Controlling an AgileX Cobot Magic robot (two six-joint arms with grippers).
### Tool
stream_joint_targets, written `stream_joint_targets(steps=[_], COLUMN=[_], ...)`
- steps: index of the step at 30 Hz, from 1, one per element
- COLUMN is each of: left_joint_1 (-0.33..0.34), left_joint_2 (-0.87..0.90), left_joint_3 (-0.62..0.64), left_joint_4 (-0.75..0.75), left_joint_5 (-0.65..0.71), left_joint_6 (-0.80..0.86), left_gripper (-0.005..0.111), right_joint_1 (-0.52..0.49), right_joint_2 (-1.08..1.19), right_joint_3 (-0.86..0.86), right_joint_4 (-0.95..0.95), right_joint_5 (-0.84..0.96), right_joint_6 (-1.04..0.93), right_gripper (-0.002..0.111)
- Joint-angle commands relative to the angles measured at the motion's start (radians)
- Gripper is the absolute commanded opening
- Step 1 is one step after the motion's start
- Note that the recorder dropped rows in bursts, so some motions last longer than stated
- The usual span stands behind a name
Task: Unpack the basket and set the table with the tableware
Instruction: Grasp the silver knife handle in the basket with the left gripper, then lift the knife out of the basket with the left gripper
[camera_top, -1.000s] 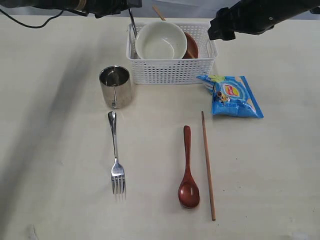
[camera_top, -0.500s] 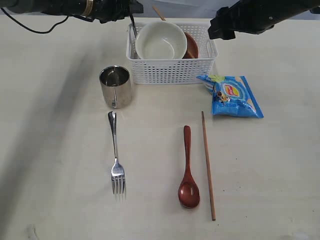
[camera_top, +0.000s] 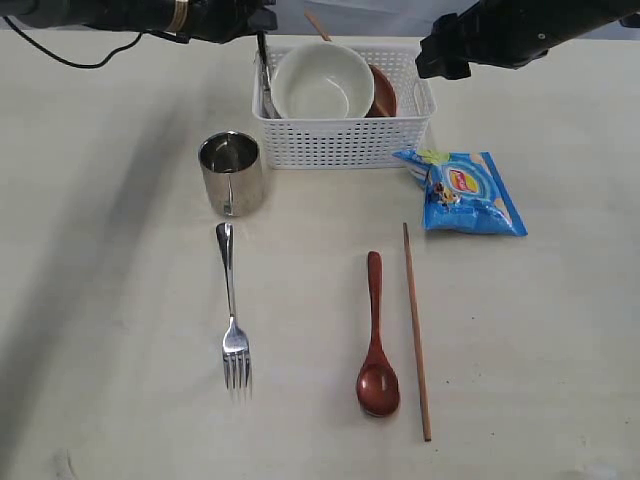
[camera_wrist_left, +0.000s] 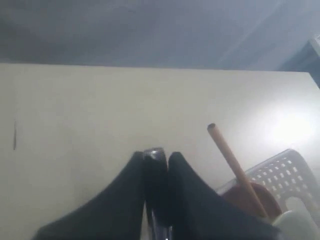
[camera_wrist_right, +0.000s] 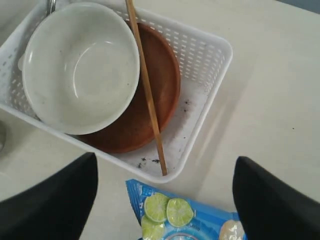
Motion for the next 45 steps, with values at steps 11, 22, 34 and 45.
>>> stream_joint_targets(steps=[11,22,34,45], left_joint_1=[0.003,0.043,0.088,0.107], left_joint_2=[-0.002,-0.002,-0.15,-0.306], left_joint_3=[-0.088,-0.193,-0.23,-0.164], left_joint_4=[0.019,0.024,0.024,0.024], left_joint_5=[-0.173,-0.236,-0.298,-0.28], left_joint_6=[-0.011,-0.036,-0.036,-0.036], left_gripper=[0.0,0.0,0.0,0.0], right_joint_1=[-0.005,-0.005,-0.005,-0.005], right_joint_2=[-0.006,-0.006,-0.006,-0.006], right_joint_3=[0.004,0.004,0.004,0.004], right_joint_4=[0.003,0.003,0.003,0.0], right_joint_5=[-0.018,-0.018,-0.032,-0.026], right_joint_6=[-0.001,-0.003,-0.007,-0.007], right_gripper=[0.071,0.071,0.071,0.071])
